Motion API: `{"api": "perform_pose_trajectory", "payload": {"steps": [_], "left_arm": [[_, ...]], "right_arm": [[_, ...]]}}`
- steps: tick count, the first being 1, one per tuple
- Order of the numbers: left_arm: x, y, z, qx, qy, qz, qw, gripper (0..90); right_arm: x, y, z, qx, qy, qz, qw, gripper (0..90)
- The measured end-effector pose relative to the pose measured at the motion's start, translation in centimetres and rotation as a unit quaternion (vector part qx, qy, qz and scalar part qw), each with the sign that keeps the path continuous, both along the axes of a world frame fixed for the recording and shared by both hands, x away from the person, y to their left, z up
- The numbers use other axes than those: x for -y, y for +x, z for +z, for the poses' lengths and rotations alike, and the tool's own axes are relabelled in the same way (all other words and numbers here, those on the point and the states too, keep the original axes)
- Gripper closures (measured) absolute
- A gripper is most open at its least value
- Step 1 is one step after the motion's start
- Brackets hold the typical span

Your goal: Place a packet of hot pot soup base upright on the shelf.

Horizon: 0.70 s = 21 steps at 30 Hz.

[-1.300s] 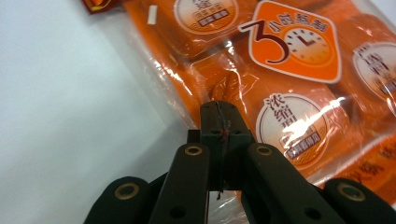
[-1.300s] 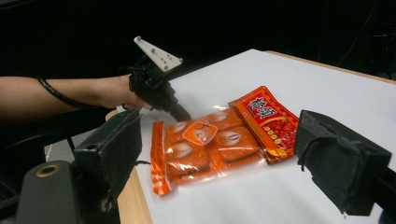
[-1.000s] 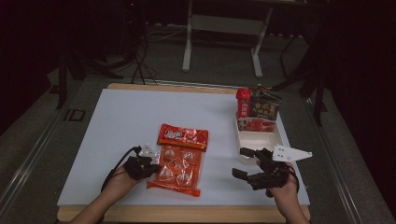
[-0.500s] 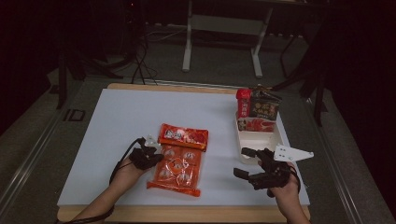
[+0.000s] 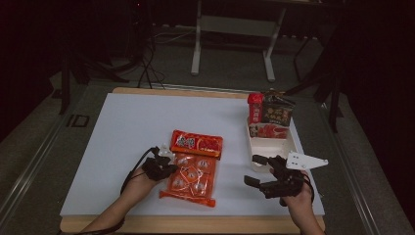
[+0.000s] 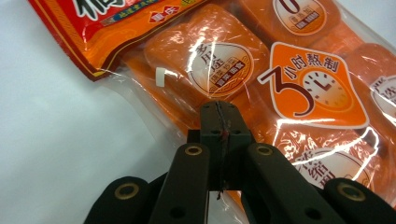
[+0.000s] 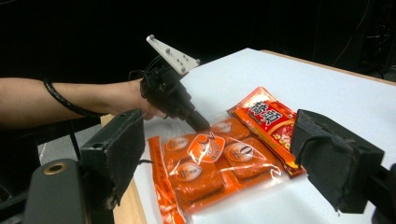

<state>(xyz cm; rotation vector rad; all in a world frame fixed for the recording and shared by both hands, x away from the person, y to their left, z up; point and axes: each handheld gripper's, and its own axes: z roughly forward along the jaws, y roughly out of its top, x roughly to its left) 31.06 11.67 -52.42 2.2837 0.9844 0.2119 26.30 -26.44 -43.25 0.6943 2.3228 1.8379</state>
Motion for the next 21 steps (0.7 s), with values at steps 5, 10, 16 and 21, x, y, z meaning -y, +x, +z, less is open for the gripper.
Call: {"api": "perform_pose_trajectory", "payload": {"steps": [5,10,16,21], "left_arm": [[1.7,-0.5,0.0,0.001,0.003,-0.019,0.9998,90.0],[2.7,-0.5,0.0,-0.006,-0.004,-0.029,0.9996,90.0],[2.5,-0.7,0.5,0.003,-0.005,-0.026,0.9997,90.0],[1.4,-0.1,1.3,0.017,-0.017,0.001,0.9997,90.0]], "right_arm": [[0.1,0.0,0.0,-0.001,0.001,0.000,1.0000,17.6],[0.0,-0.1,0.0,0.000,0.001,0.002,1.0000,17.6],[0.0,0.1,-0.1,0.001,0.001,0.000,1.0000,17.9],[0.3,0.1,-0.1,0.002,0.002,-0.013,0.9999,17.7]]}}
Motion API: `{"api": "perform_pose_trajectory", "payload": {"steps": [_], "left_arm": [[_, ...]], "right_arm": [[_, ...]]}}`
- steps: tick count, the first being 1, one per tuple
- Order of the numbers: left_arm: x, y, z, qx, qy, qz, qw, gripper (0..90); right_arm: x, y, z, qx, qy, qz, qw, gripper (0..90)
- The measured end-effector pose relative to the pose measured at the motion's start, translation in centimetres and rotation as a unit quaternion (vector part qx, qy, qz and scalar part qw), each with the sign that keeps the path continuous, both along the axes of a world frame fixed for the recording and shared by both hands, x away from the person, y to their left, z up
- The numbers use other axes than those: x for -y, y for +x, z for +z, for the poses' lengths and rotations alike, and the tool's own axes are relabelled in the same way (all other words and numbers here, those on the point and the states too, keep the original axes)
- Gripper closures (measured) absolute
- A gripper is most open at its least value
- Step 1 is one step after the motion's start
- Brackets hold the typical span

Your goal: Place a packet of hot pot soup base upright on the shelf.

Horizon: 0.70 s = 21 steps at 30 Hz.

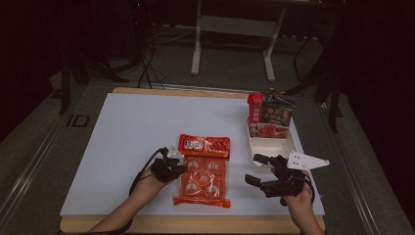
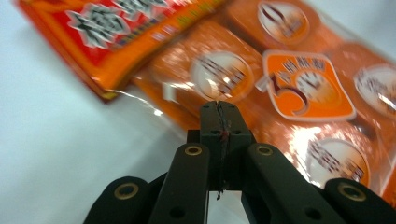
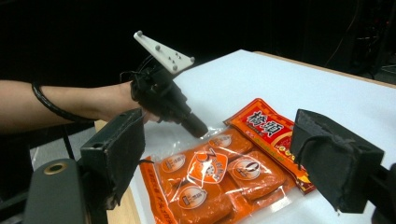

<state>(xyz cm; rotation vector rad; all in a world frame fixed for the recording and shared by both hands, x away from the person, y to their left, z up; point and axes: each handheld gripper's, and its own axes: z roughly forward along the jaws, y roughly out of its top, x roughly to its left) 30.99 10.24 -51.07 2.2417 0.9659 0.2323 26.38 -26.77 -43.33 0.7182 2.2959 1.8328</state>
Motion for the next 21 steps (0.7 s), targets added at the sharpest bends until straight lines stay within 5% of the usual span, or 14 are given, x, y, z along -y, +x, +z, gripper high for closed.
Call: {"api": "perform_pose_trajectory", "payload": {"steps": [5,11,21], "left_arm": [[-1.3,1.2,0.6,0.000,-0.031,0.025,0.9992,77.6],[-1.8,2.3,1.1,0.006,-0.044,0.033,0.9985,62.8],[-3.3,4.8,0.4,0.005,-0.072,0.057,0.9958,47.8]], "right_arm": [[0.2,-0.2,0.1,0.018,-0.008,0.002,0.9998,17.7],[0.3,-0.3,-0.1,0.041,-0.040,-0.027,0.9980,14.6],[0.4,-0.5,0.4,0.033,-0.030,-0.048,0.9979,11.0]]}}
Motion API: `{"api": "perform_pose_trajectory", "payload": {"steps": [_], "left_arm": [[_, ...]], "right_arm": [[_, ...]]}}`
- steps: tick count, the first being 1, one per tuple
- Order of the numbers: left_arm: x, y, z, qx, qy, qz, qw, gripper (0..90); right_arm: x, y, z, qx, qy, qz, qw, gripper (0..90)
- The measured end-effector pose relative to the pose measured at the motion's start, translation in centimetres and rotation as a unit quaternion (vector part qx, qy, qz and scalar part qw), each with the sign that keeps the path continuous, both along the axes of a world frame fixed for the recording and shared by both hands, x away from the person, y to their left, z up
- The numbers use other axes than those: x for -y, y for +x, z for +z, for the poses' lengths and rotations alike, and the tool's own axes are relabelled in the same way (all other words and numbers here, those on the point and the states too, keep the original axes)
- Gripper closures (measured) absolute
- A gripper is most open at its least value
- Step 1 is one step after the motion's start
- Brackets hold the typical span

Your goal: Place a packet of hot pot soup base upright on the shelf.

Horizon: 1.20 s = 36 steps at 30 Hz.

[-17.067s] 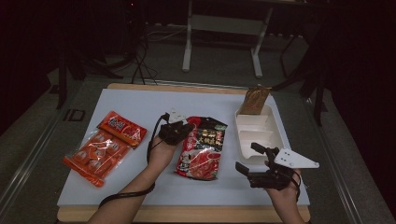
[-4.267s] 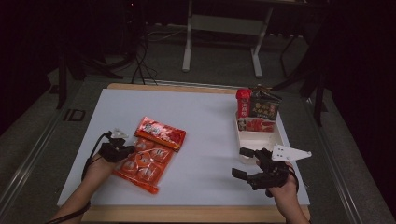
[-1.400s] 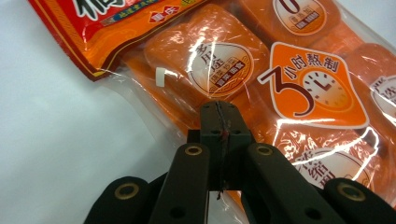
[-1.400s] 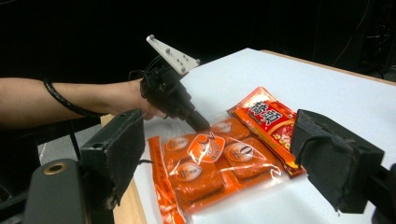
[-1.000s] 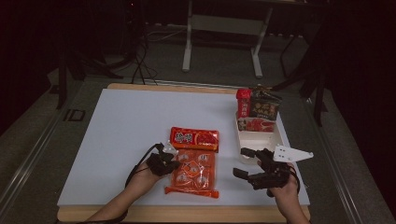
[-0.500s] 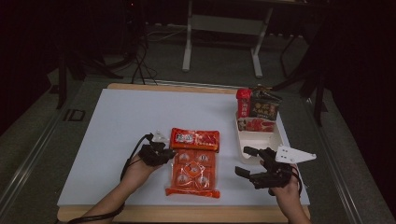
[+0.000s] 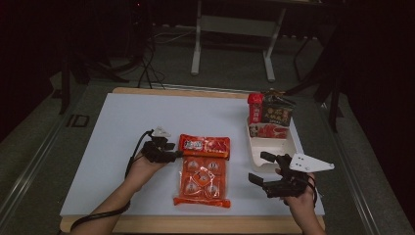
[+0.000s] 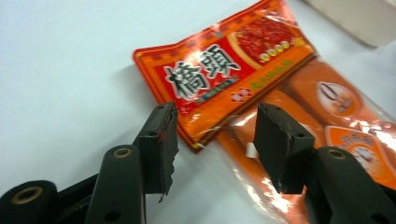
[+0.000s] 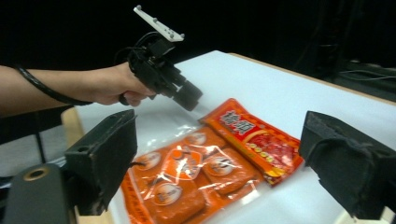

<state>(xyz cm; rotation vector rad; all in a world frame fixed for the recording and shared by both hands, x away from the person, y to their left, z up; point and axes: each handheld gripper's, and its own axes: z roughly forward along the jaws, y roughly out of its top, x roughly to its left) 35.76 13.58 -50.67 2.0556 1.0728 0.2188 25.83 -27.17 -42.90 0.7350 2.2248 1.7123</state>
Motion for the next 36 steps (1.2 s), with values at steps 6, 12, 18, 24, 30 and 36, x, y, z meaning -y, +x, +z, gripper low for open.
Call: {"api": "perform_pose_trajectory", "payload": {"steps": [6,12,18,24,30,36], "left_arm": [[-0.8,1.6,-0.7,-0.014,-0.032,0.016,0.9993,35.1],[-0.2,3.0,-1.4,-0.030,-0.028,0.020,0.9989,30.5],[0.6,3.8,-2.4,-0.045,-0.023,0.021,0.9985,31.0],[1.2,4.2,-3.1,-0.055,-0.015,0.012,0.9983,38.4],[1.5,4.5,-3.2,-0.060,-0.028,-0.004,0.9978,47.8],[1.9,4.5,-3.3,-0.056,-0.026,-0.017,0.9979,53.7]], "right_arm": [[-0.3,-0.1,0.0,0.015,-0.008,-0.017,0.9997,10.5],[-1.0,-0.3,-0.3,0.018,-0.034,-0.015,0.9991,10.6],[-1.0,-0.3,-0.4,0.015,-0.036,-0.017,0.9991,10.9],[-0.9,-0.3,-0.4,0.013,-0.038,-0.016,0.9991,11.7],[-1.0,-0.3,-0.4,0.012,-0.037,-0.016,0.9991,12.0],[-0.9,-0.3,-0.4,0.010,-0.035,-0.014,0.9992,13.1]]}}
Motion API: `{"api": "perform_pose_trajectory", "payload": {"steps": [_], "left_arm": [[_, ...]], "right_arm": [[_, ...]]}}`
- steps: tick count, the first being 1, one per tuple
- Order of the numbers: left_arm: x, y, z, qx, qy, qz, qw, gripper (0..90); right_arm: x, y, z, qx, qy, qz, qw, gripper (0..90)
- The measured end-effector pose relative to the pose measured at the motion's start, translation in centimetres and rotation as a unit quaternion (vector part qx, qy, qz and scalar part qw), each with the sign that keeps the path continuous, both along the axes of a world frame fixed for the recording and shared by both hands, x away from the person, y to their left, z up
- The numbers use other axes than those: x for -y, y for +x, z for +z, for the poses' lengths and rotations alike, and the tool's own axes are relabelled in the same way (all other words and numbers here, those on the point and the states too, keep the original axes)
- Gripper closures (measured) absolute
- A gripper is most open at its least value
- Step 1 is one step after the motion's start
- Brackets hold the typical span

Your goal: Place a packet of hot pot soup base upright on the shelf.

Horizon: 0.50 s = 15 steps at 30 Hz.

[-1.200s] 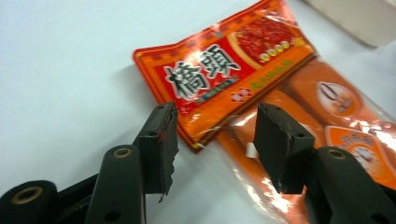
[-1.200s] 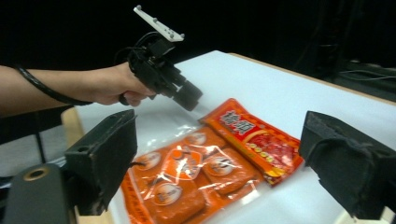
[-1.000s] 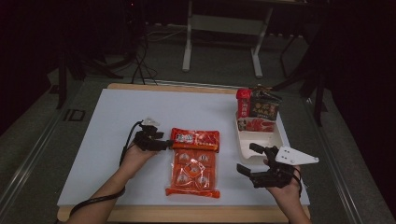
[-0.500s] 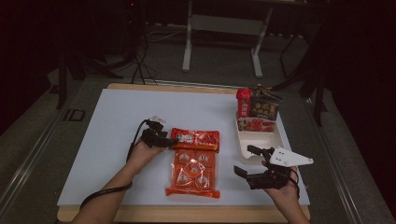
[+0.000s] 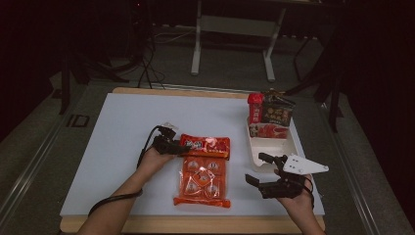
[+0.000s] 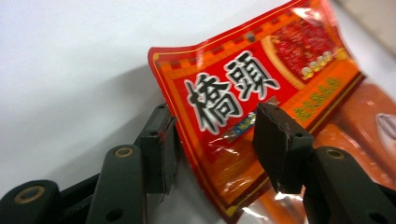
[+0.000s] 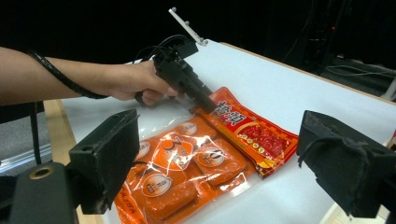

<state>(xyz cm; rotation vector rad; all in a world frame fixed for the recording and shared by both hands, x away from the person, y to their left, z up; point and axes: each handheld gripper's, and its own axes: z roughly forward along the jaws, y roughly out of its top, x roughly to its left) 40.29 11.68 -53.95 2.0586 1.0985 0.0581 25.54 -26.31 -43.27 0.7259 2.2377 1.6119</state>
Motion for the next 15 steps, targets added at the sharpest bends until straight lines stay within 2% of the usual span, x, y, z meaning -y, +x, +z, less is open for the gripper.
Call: {"api": "perform_pose_trajectory", "payload": {"steps": [2,7,8,10,12,13,15], "left_arm": [[0.0,0.1,0.0,-0.006,-0.005,0.000,1.0000,60.0],[0.5,0.2,0.0,-0.008,0.007,-0.006,0.9999,71.5],[1.1,0.3,0.2,-0.009,0.022,0.001,0.9997,71.5],[1.6,0.2,0.4,-0.001,0.044,-0.004,0.9990,76.6],[2.1,0.2,0.5,-0.007,0.051,-0.002,0.9987,81.7],[2.3,0.1,0.5,-0.002,0.060,-0.003,0.9982,85.5],[2.5,0.0,0.6,0.003,0.069,0.000,0.9976,87.3]], "right_arm": [[0.0,0.0,0.0,-0.002,0.001,0.001,1.0000,13.1],[0.0,0.1,0.0,-0.001,0.000,0.001,1.0000,13.2],[-0.1,0.0,0.0,-0.001,0.000,0.001,1.0000,13.2],[-0.1,0.1,0.0,-0.001,-0.001,0.002,1.0000,13.3],[-0.1,0.1,0.0,-0.002,0.000,0.002,1.0000,13.4],[-0.1,0.1,0.0,-0.002,0.000,0.003,1.0000,13.4],[-0.1,0.1,0.0,-0.002,0.000,0.003,1.0000,13.4]]}}
